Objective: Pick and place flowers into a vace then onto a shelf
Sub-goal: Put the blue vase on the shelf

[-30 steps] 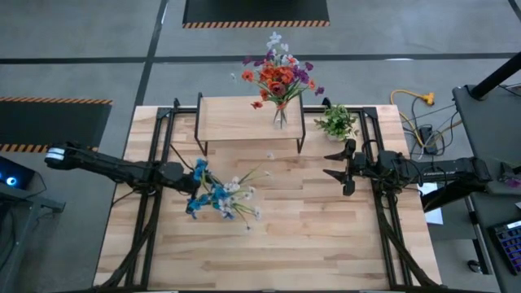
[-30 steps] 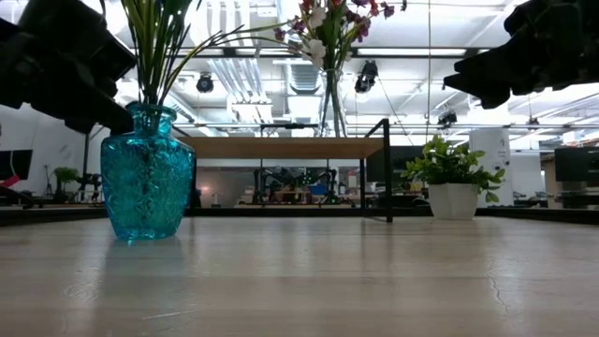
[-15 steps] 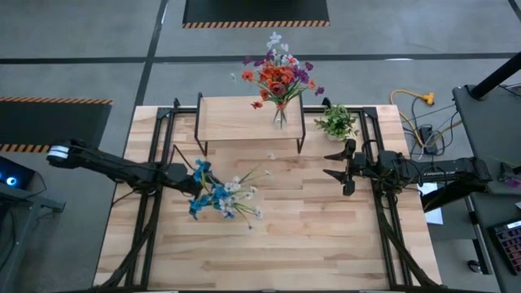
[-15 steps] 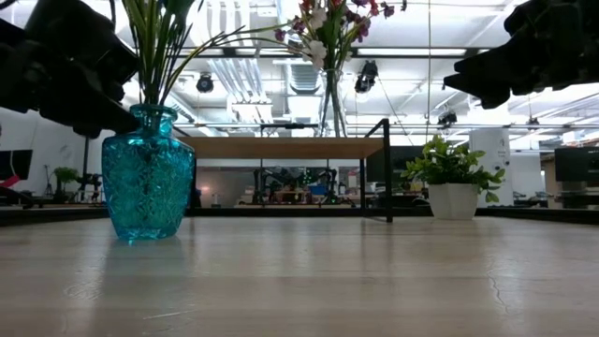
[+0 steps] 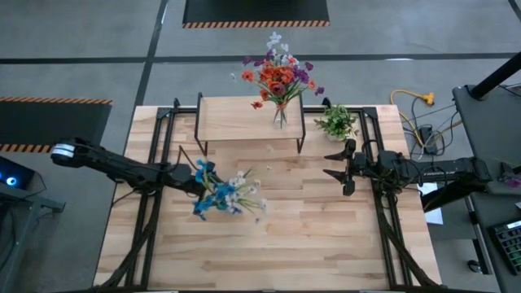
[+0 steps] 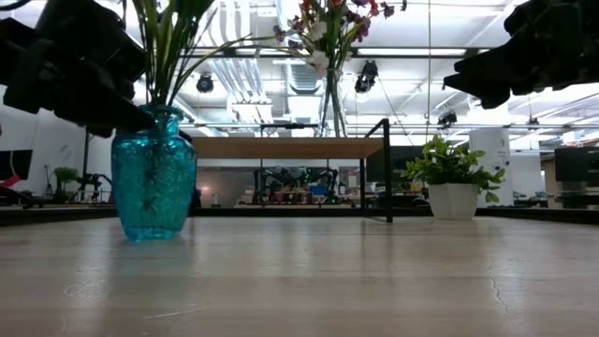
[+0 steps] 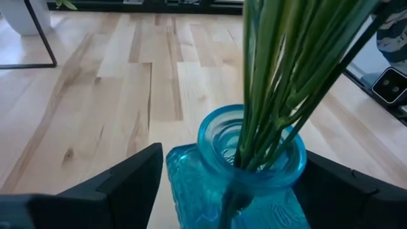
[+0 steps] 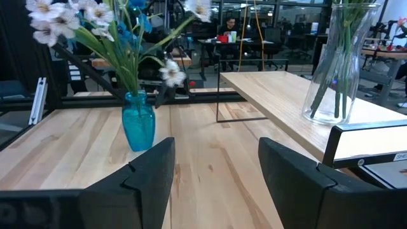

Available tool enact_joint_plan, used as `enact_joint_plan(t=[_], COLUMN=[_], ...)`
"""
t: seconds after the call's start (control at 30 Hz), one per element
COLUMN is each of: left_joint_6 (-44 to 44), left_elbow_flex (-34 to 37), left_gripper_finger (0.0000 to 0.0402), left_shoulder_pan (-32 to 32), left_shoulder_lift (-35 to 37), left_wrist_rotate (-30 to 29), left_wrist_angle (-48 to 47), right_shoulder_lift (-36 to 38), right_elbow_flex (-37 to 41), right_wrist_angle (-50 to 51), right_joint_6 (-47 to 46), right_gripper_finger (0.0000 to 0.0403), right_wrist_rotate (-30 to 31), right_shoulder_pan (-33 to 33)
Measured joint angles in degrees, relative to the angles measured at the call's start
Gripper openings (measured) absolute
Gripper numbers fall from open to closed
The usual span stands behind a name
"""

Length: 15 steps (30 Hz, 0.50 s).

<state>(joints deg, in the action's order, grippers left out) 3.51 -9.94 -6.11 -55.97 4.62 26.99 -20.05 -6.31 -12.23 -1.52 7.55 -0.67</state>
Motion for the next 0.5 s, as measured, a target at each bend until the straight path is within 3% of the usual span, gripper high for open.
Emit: enact_joint_plan(t=[0.23, 0.5], left_joint_6=[0.00, 0.00], left_elbow_flex=[-0.54, -0.54], left_gripper_finger=[0.0282, 0.0222], left_shoulder_pan=[0.00, 0.00], left_shoulder_lift=[-0.69, -0.67], left_wrist_rotate=[-0.02, -0.15], left_wrist_angle=[0.03, 0.03], right_shoulder_lift=[0.00, 0.00], right_elbow_flex=[0.00, 0.00], right_wrist_angle=[0.00, 0.00], right_joint_6=[0.02, 0.02], right_gripper_finger=[0.0219, 0.0219], right_wrist_rotate=[0.01, 0.00], right_shoulder_pan=[0.01, 0.01])
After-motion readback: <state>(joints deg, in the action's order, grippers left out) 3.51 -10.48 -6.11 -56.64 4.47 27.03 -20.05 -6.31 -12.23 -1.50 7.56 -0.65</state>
